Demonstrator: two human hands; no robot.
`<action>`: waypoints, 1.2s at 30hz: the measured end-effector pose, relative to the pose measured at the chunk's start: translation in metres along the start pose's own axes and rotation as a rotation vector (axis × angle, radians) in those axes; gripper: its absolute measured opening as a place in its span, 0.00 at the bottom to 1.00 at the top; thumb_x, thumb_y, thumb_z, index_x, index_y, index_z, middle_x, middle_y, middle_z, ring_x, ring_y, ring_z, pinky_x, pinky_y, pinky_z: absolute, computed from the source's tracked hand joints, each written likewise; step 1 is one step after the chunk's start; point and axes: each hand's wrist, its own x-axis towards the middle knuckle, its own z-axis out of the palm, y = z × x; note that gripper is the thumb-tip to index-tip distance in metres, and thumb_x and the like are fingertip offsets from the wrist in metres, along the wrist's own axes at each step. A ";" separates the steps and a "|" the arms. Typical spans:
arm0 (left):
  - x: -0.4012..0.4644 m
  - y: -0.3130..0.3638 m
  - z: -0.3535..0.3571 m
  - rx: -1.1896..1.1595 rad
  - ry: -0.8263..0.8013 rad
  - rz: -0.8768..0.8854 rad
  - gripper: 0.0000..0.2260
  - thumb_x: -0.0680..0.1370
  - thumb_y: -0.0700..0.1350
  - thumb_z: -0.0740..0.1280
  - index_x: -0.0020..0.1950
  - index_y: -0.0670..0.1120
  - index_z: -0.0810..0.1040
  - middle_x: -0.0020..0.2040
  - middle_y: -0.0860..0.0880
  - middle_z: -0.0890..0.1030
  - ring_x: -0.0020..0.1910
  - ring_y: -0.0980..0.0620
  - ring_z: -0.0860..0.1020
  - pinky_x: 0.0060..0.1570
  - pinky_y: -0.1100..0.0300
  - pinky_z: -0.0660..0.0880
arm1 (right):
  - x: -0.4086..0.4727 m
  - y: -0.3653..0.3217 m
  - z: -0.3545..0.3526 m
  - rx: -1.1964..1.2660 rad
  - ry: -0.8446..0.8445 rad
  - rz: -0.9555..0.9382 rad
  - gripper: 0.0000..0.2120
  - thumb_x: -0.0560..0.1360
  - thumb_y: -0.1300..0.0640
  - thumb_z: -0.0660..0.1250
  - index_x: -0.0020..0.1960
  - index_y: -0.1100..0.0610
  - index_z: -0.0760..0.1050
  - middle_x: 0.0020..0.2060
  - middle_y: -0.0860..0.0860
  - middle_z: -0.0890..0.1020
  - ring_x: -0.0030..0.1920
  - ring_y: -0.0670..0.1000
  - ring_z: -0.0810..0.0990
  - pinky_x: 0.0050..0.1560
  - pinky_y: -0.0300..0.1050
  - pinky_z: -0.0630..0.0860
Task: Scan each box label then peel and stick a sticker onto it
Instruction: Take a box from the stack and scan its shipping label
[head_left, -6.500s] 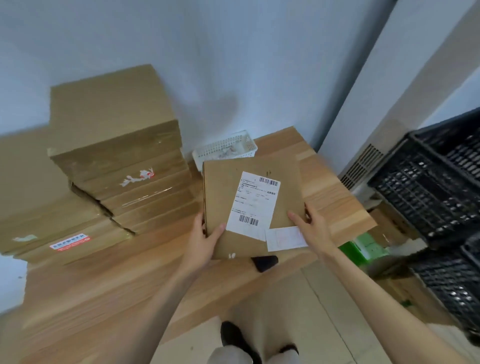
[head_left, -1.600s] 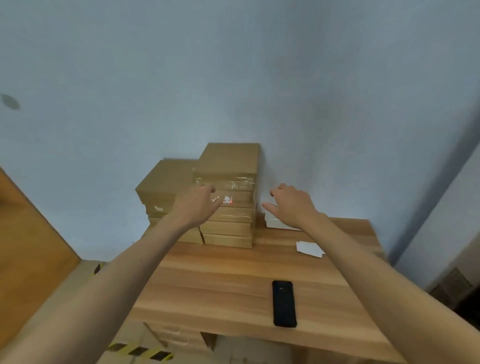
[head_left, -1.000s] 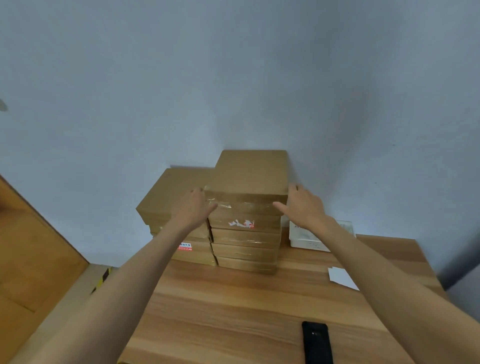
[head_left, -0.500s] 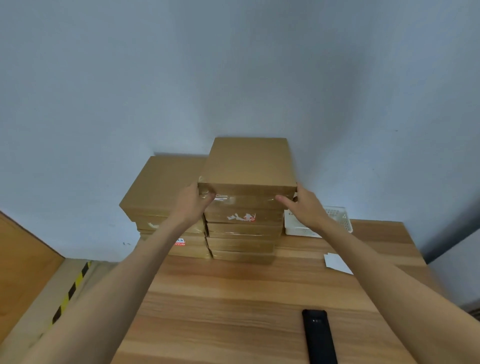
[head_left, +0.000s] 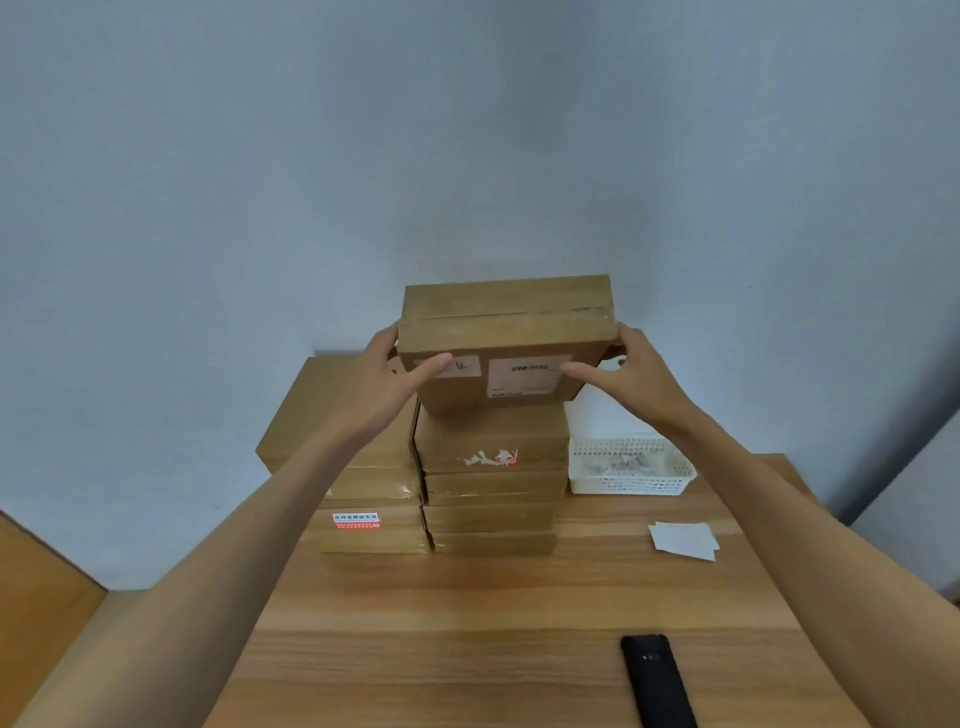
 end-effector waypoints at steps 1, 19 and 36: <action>-0.002 0.003 -0.002 -0.024 0.009 0.023 0.26 0.80 0.56 0.68 0.76 0.53 0.67 0.68 0.56 0.72 0.55 0.64 0.71 0.36 0.86 0.63 | 0.000 0.000 -0.001 -0.005 0.024 -0.011 0.25 0.71 0.42 0.76 0.64 0.46 0.73 0.61 0.49 0.75 0.59 0.48 0.76 0.49 0.32 0.70; 0.004 -0.021 0.013 -0.582 0.141 -0.163 0.24 0.79 0.59 0.69 0.72 0.55 0.69 0.58 0.57 0.82 0.51 0.58 0.83 0.40 0.66 0.79 | -0.027 0.002 0.011 0.283 0.083 0.192 0.32 0.75 0.41 0.71 0.73 0.53 0.67 0.67 0.50 0.76 0.65 0.49 0.77 0.60 0.41 0.74; -0.008 -0.045 0.063 -0.901 0.290 -0.469 0.32 0.76 0.59 0.73 0.75 0.50 0.66 0.63 0.49 0.80 0.55 0.51 0.81 0.58 0.45 0.80 | -0.058 0.006 0.059 0.706 0.086 0.415 0.24 0.74 0.48 0.73 0.67 0.55 0.74 0.58 0.52 0.84 0.57 0.52 0.83 0.51 0.48 0.80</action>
